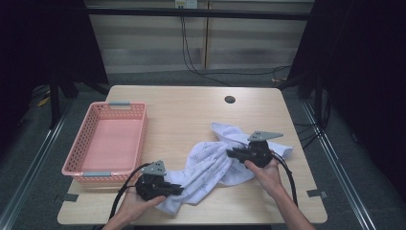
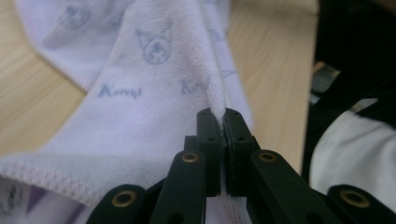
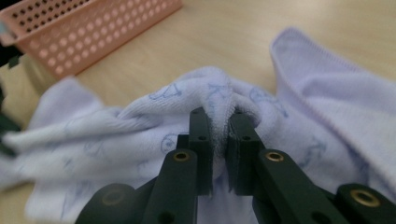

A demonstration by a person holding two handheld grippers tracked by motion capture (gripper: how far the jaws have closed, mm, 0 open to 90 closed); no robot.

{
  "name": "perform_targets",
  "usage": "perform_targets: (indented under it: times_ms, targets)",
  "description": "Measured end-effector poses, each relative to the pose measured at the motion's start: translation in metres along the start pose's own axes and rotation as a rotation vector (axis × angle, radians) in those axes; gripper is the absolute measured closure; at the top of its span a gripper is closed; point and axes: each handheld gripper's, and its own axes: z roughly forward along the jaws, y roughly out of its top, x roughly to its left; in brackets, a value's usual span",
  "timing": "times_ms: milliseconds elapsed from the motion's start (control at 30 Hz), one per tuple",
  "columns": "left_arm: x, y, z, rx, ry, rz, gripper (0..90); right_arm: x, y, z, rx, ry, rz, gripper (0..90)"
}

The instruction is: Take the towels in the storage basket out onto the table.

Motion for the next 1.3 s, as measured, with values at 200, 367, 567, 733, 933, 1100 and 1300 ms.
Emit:
perform_targets:
  times_ms: [200,367,567,733,933,1100,1300]
  targets:
    - [-0.005,0.030,0.017,-0.095,-0.055,-0.015,87.0,-0.010,0.031,0.018,-0.047,-0.012,0.037,63.0]
    - [0.009,0.029,-0.003,-0.155,0.019,-0.052,87.1,0.000,0.019,0.000,-0.048,-0.015,0.041,47.5]
    - [0.016,0.030,-0.022,-0.212,0.072,-0.060,87.1,0.022,-0.019,-0.026,0.009,0.012,0.036,46.9]
    - [0.016,0.037,-0.021,-0.214,0.086,-0.047,87.0,0.052,-0.035,-0.007,0.085,0.181,-0.023,58.9]
    - [0.020,0.036,-0.020,-0.226,0.080,-0.057,86.7,0.065,-0.038,0.045,0.180,0.152,-0.073,44.6]
    - [0.021,0.035,-0.021,-0.232,0.085,-0.068,86.2,0.068,-0.046,0.052,0.191,0.144,-0.127,43.4]
    - [0.019,0.034,-0.023,-0.229,0.089,-0.083,83.7,0.071,-0.053,0.034,0.271,0.147,-0.188,83.4]
